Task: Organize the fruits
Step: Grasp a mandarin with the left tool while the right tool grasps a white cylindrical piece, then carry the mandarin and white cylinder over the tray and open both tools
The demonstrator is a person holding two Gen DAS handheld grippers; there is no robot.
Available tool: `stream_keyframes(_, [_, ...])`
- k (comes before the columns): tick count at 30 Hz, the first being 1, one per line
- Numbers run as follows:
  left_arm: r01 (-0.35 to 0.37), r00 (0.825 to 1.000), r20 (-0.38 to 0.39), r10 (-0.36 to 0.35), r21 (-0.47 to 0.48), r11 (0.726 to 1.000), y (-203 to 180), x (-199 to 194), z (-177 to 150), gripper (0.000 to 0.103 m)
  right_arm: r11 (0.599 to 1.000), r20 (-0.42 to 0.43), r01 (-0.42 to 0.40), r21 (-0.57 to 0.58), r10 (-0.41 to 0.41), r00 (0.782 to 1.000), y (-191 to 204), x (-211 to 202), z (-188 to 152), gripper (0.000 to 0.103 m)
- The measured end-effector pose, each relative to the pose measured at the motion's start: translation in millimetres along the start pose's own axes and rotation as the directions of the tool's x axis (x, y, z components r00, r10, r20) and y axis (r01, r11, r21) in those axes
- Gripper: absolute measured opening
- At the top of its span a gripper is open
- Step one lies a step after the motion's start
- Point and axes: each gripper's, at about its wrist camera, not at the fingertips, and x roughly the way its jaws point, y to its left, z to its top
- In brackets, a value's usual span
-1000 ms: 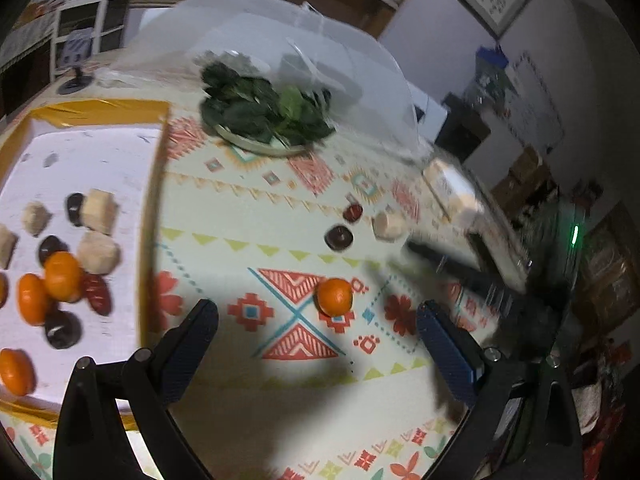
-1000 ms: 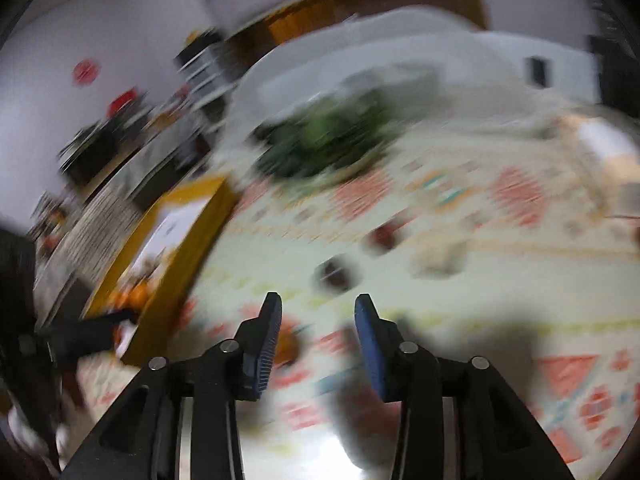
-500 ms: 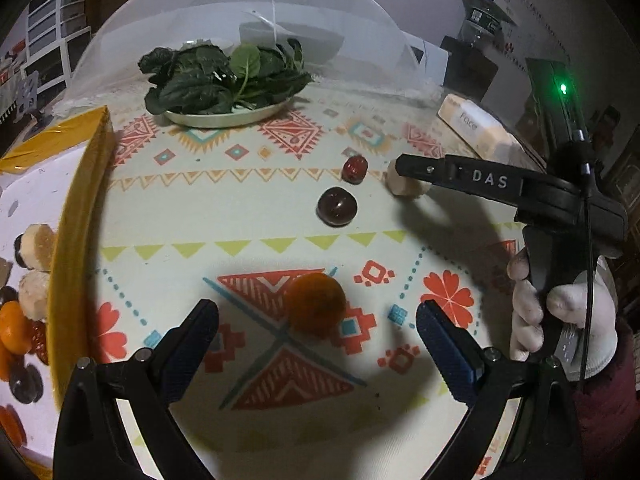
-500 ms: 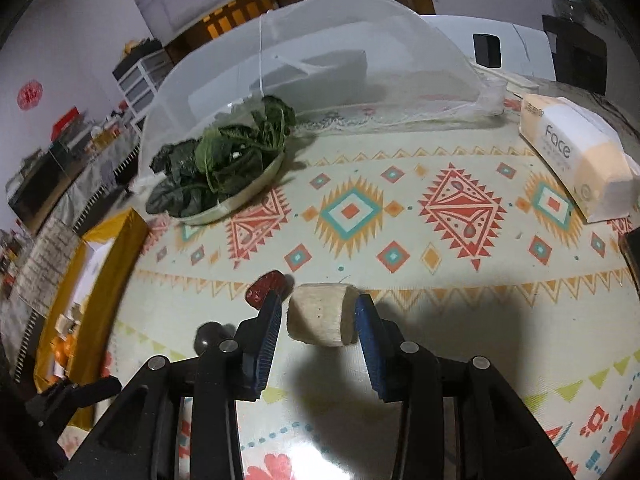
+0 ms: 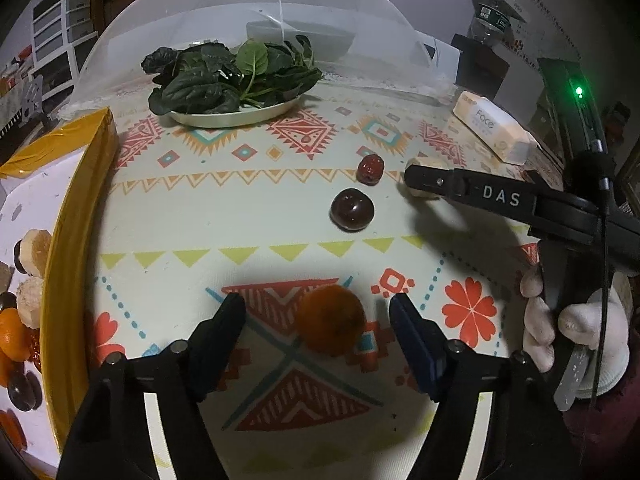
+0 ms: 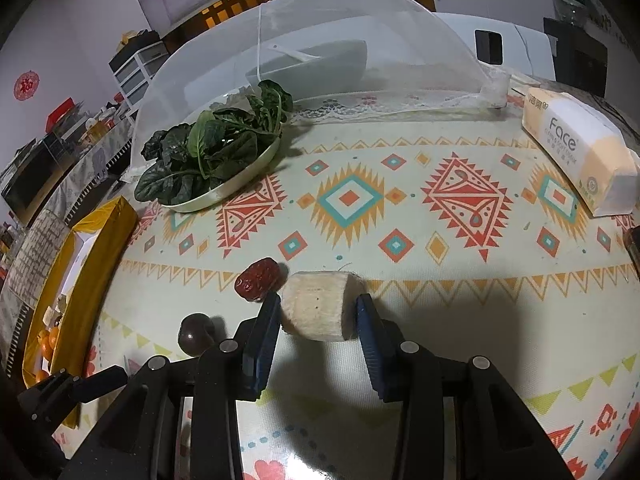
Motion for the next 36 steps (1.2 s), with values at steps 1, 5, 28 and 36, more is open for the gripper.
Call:
stream_keyframes(1, [-0.007,1.0,0.004,0.007,0.004,1.0,-1,0,0,0.074,1.0,0.001,-0.002,0.001,0.002,1.0,-1,0,-1,0.041])
stream_keyframes(5, [-0.038,0.999,0.007,0.038,-0.001,0.999,-4,3,0,0.074,1.0,0.003,-0.001,-0.001,0.001,1.0,1,0,0,0.041])
stream_keyframes(28, [-0.142,0.99,0.005,0.142,0.008,0.99,-10,2,-2,0.034,0.999,0.032,0.044,0.022,-0.044,0.999,-2,-5,-2,0.038])
stream_keyframes(36, [-0.01,1.0,0.002,0.01,-0.129,0.992,20,-24,-11,0.031,0.999,0.087,0.039,0.023,-0.041,0.995,2,-23,-5,0.037])
